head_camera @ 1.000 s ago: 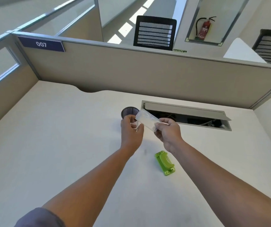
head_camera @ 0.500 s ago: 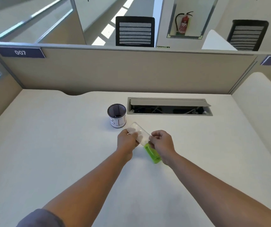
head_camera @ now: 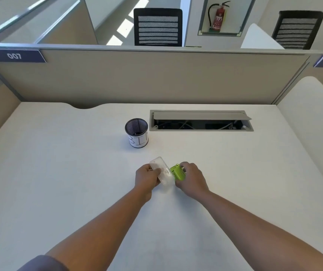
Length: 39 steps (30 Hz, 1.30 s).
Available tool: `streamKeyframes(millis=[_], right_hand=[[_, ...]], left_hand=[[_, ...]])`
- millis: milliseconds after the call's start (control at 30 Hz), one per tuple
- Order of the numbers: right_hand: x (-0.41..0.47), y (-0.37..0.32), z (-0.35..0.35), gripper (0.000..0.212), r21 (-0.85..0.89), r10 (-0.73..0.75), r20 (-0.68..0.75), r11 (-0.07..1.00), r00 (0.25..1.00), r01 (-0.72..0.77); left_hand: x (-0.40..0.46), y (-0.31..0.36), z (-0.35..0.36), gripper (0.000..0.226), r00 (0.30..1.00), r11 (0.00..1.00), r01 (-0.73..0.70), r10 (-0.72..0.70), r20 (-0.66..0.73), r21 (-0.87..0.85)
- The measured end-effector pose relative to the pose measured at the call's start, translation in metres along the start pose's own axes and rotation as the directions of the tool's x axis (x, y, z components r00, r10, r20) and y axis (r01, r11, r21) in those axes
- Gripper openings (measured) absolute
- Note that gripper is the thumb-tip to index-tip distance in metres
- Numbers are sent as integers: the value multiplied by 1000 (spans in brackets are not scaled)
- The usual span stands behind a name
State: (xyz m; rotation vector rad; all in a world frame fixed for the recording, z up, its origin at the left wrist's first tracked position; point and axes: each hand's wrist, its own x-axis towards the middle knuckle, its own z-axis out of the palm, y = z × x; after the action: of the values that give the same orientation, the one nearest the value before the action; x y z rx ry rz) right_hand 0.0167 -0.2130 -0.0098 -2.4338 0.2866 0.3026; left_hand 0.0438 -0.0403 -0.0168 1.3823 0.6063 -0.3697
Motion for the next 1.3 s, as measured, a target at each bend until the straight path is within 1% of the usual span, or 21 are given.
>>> streamKeyframes(millis=[133,200,267,333,467,533,633,700,833,1100,1300], right_hand=[[8,0,4,63,-46,13,30,999,999,-12],[12,0,5,72,-18,37,49,999,998,-36],[13,0,4,75,75,67,57,995,996,-71],[13,-2,2,72,230,90,61,968,994,-102],[9,-4,-4,61,509,99,87,851,991,-129],[7,-7,-7,52,597,84,108,791,991,-133],[5,-13,-9,41,681,63,134,719,989,-138],[4,-18,-9,37,710,52,150,689,987,-144],[3,-19,-9,31,712,50,169,685,984,-157],[1,-16,-9,27,733,67,146,663,987,-153],[0,-15,-11,29,756,89,148,632,985,-171]], left_hand=[[0,-6,-7,10,999,999,41,-41,8,12],[0,-7,-9,10,999,998,51,-52,6,20],[0,-8,-10,11,998,998,57,-58,4,30],[1,-8,-10,11,998,997,61,-61,9,42],[-2,-7,-9,12,997,997,58,-60,45,59],[-6,-5,-8,12,996,997,51,-55,76,56],[-10,-1,-5,12,991,997,49,-56,125,55],[-13,2,-3,14,985,997,55,-62,160,51],[-19,7,1,16,977,996,53,-66,202,67],[-25,13,8,19,963,994,8,-38,266,113],[-29,16,10,19,950,996,-6,-23,311,93]])
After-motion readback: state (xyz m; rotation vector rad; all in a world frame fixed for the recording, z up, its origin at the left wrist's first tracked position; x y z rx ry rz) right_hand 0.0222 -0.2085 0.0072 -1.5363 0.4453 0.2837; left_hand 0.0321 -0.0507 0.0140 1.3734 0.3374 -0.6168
